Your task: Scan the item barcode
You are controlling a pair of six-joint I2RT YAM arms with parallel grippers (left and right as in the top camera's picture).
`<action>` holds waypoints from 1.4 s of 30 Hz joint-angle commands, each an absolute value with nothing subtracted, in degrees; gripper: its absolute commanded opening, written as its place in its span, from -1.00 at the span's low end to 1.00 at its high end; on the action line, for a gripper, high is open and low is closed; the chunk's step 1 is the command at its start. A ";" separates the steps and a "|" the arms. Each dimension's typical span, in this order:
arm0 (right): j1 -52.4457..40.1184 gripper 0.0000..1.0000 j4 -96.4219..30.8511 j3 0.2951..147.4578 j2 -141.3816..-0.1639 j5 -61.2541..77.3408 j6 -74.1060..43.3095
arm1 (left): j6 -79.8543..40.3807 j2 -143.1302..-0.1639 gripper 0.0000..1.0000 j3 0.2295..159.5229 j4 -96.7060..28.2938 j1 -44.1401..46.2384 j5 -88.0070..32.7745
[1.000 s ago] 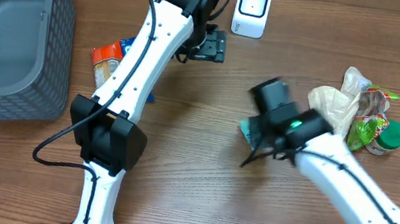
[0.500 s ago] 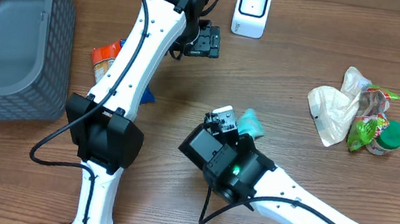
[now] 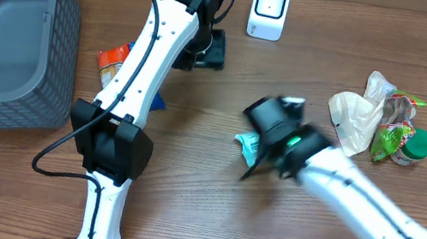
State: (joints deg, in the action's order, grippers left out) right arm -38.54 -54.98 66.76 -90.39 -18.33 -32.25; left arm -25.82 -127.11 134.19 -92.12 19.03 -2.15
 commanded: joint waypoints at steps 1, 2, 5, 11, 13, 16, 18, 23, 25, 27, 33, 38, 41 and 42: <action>-27.70 -0.31 -53.80 68.12 -90.24 3.88 -21.96 | -25.28 -128.11 -0.91 131.85 -93.12 19.00 -5.78; -24.53 -0.28 -53.30 68.12 -90.26 8.29 -19.81 | -25.28 -128.11 -0.91 131.28 -93.27 19.00 -6.44; -15.70 -0.31 -51.77 68.12 -90.37 20.80 -12.43 | -25.28 -128.11 -0.91 130.89 -94.08 19.22 -9.58; -7.60 -0.34 -51.46 68.12 -92.55 28.03 -5.56 | -26.09 -126.43 -0.91 130.87 -95.48 23.40 -11.97; -7.49 -0.42 -51.16 68.12 -93.73 28.47 -4.58 | -28.21 -125.16 -0.90 130.87 -94.56 25.96 -10.87; -7.49 -0.46 -50.65 68.12 -95.37 28.42 -4.43 | -32.53 -123.48 -0.91 130.87 -93.32 28.71 -4.16; -7.49 -0.46 -50.28 68.12 -96.20 28.67 -4.43 | -32.80 -123.26 -0.90 130.87 -93.43 28.95 -4.14; -7.49 -0.40 -49.10 68.12 -97.78 30.15 -4.14 | -33.61 -123.22 -0.90 128.64 -93.58 28.12 -6.04; -7.49 -0.36 -48.64 68.12 -98.06 30.35 -3.99 | -33.63 -123.11 -0.91 127.24 -93.60 28.27 -6.39; -7.49 -0.36 -47.99 68.12 -98.08 30.33 -3.99 | -33.63 -122.61 -0.91 125.56 -92.86 28.73 -7.62; -7.35 -0.36 -47.62 68.12 -98.17 30.30 -1.52 | -35.66 -117.91 -0.91 115.94 -85.82 30.65 -7.62; -7.35 -0.33 -46.74 68.12 -99.09 30.41 -0.51 | -37.98 -110.80 -0.90 101.73 -73.84 31.18 -9.74; -7.33 -0.28 -46.35 68.12 -101.03 31.16 0.56 | -40.03 -107.07 -0.91 93.47 -64.99 31.66 -10.28; -7.31 -0.25 -46.35 68.12 -102.08 31.40 1.19 | -40.77 -106.26 -0.91 91.02 -62.04 32.10 -10.46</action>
